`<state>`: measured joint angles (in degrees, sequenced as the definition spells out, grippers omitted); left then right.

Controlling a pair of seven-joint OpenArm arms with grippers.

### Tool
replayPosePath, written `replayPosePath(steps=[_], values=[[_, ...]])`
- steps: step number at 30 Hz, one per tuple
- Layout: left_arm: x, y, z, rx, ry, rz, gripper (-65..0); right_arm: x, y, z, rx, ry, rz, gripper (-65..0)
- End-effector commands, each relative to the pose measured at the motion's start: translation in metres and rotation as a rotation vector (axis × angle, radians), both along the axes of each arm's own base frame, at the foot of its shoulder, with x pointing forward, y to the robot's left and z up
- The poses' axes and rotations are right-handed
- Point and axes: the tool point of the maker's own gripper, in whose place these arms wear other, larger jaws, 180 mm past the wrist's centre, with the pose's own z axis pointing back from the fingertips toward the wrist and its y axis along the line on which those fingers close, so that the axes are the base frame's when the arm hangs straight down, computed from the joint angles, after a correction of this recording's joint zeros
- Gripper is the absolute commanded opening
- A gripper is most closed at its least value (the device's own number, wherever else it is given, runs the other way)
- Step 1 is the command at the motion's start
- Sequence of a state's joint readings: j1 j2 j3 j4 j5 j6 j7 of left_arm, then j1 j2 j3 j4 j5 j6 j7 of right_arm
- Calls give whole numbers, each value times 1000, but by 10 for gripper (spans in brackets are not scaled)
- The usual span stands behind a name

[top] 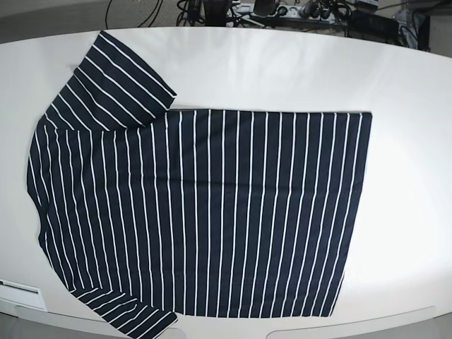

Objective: Fold the T-shirt properly

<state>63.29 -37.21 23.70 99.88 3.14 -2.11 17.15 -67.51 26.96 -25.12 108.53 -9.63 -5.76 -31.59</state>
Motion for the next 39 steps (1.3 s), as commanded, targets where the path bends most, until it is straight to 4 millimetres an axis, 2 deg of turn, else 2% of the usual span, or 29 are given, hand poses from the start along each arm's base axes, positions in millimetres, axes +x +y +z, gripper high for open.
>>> replayPosePath(steps=[1, 3, 5, 7, 11, 15, 21, 26, 31, 34, 39], values=[[0, -4, 13, -18, -18, -21, -650, 0, 0, 13, -3, -19, -10, -650], [13, -5, 28, -22, -69, -61, -650, 11, -8, 31, -32, -69, -24, -650], [30, -5, 42, -20, -117, -73, -650, 42, -21, 44, -74, -166, -48, -650], [54, -3, 54, -2, -178, -72, -650, 75, -34, 59, -109, -265, -67, -650], [104, 8, 77, 27, -318, -43, -650, 112, -54, 81, -162, -371, -102, -650], [147, 22, 96, 67, -450, -32, -650, 140, -65, 102, -184, -471, -118, -650], [211, 29, 133, 85, -654, -61, -650, 172, -91, 124, -243, -614, -92, -650], [247, 30, 148, 63, -763, -132, -650, 185, -86, 125, -135, -623, -69, -650], [288, 25, 159, 25, -872, -274, -650, 231, -54, 130, 56, -705, -8, -650], [306, 42, 148, 49, -869, -339, -650, 250, -38, 135, 154, -738, 7, -650], [314, 72, 119, 53, -766, -534, -650, 271, -34, 146, 184, -803, 6, -650]])
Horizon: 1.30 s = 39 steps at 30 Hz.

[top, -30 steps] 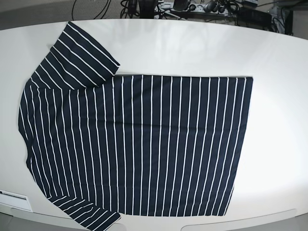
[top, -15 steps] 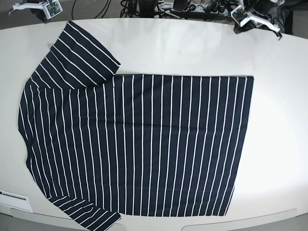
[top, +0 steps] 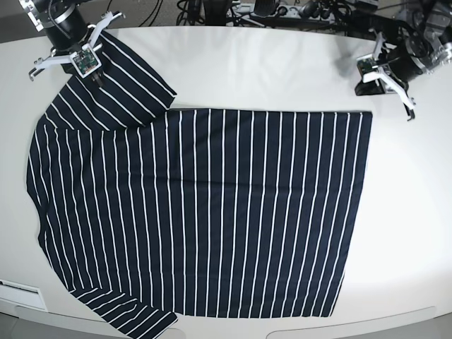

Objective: Fold the T-shirt properly
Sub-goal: 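Move both grippers down to the shirt's shoulder and sleeve edges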

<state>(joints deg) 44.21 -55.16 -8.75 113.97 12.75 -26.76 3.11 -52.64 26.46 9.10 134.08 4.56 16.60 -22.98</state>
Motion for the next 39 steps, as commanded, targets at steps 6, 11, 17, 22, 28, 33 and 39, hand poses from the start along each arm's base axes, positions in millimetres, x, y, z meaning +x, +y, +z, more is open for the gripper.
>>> replayPosePath(steps=[6, 11, 17, 22, 28, 33, 39], values=[[10, 31, -12, 80, 46, -194, -445, 0, 5, 6, 11, -16, 24, -650], [13, 41, -21, 114, 78, -262, -334, 0, 5, 6, 11, -16, 24, -650], [13, 36, -34, 162, 98, -351, -334, 0, 5, 6, 11, -17, 24, -650], [11, 38, -52, 208, 118, -408, -334, 0, 5, 6, 11, -16, 24, -650], [13, 38, -66, 236, 127, -452, -334, -1, 7, 6, 36, -11, 20, -650], [22, 30, -73, 225, 118, -454, -334, -5, 14, 5, 64, 8, 51, -650], [27, 22, -76, 209, 106, -450, -405, -5, 14, 5, 59, 12, 52, -650]])
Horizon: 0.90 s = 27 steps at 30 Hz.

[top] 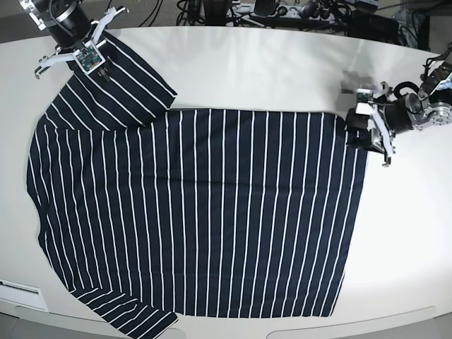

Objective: Fold the T-shirt properly
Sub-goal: 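Move both grippers down to the shirt's shoulder and sleeve edges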

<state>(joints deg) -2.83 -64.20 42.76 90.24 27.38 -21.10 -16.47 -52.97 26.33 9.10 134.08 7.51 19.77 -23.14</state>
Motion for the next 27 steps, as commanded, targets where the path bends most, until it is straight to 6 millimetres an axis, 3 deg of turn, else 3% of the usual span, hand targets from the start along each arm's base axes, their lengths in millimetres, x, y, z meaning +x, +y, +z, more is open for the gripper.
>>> replayPosePath(steps=[1, 3, 6, 8, 20, 27], values=[[-20, 21, -19, 118, 79, -2, -483, 2, 2, 7, 5, -25, 12, -650], [-16, 21, -20, 123, 62, 15, -650, 1, 0, 3, 2, -12, 9, -612], [-7, 22, -18, 122, 22, 58, -650, -9, 5, -9, 7, 38, 64, -397], [-3, 21, -17, 112, 5, 69, -650, -13, 5, -16, 13, 61, 75, -329], [-2, 20, -16, 110, -1, 70, -650, -24, -25, -76, -8, 210, 28, -331], [-3, 20, -16, 106, 1, 68, -650, -31, -17, -78, 36, 242, 55, -331]])
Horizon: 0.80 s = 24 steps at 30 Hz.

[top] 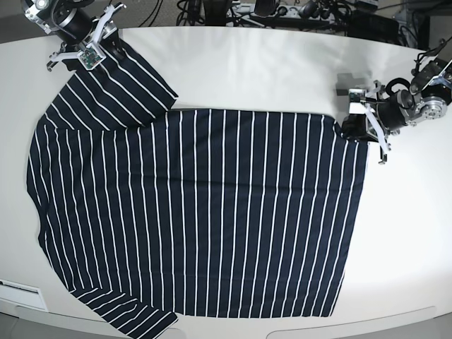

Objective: Fold the T-shirt properly
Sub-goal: 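Move both grippers down to the shirt's shoulder and sleeve edges, then grasp the shirt edges with both grippers and pull them toward the robot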

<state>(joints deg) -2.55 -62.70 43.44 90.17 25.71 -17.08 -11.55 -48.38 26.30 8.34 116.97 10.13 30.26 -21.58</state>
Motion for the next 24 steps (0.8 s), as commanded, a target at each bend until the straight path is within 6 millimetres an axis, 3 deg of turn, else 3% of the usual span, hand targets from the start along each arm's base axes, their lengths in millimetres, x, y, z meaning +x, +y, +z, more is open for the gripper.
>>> replayPosePath(steps=[1, 4, 11, 18, 24], values=[[-14, 22, -13, 100, 65, 8, -650, -1, -1, 2, -9, 0, 9, -331], [-14, 22, -13, 101, 64, 8, -650, 1, 3, 8, -20, -20, 42, -331], [-14, 22, -13, 101, 64, 8, -650, 5, 35, 40, 82, -51, 106, -331], [-14, 21, -12, 97, 65, 6, -650, 1, 33, 33, 80, -23, 92, -331], [-14, 22, -12, 98, 65, 7, -650, -15, 39, 5, 7, 31, 111, -331]])
